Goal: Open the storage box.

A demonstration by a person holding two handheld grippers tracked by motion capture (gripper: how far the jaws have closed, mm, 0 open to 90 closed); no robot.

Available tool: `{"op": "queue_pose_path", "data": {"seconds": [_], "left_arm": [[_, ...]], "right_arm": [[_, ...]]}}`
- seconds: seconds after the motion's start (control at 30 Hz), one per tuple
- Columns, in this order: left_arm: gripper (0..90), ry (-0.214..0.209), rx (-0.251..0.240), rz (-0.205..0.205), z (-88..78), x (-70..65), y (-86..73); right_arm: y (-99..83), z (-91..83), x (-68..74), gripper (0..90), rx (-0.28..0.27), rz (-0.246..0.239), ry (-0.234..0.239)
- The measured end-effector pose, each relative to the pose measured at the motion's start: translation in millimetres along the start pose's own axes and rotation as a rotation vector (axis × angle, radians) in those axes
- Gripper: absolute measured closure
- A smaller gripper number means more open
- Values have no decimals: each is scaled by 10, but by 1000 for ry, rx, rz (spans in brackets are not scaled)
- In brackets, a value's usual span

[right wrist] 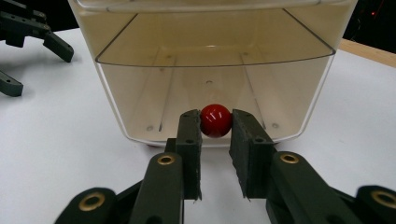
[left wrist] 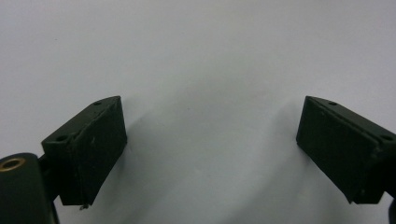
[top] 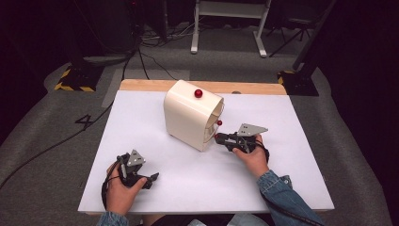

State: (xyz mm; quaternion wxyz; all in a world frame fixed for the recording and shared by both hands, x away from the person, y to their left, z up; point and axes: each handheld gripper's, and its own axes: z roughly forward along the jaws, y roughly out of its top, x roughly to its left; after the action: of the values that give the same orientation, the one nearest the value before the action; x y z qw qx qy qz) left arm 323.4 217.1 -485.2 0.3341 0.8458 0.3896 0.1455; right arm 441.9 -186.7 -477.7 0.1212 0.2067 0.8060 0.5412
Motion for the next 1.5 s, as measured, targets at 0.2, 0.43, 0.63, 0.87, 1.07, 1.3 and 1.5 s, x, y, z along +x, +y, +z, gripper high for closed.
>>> {"op": "queue_pose_path", "data": {"seconds": [0.2,0.43,0.63,0.87,1.07,1.3,1.5], "left_arm": [[87,-1,-1,-3,0,-7,-3],[88,0,1,-1,-2,-7,-2],[88,1,2,1,-2,-1,2],[87,0,3,3,-1,3,4],[87,0,2,2,-1,3,4],[89,1,-1,-2,-1,-8,-3],[89,1,-1,-2,-1,-8,-2]], "right_arm": [[-18,-125,11,740,15,-10,-10],[-66,-331,39,740,26,-7,-24],[-110,-515,55,740,31,-2,-35],[-163,-608,57,740,40,2,-36],[-188,-675,41,739,49,9,-31],[-189,-671,38,739,56,10,-26],[-203,-707,41,739,61,9,-25]]}}
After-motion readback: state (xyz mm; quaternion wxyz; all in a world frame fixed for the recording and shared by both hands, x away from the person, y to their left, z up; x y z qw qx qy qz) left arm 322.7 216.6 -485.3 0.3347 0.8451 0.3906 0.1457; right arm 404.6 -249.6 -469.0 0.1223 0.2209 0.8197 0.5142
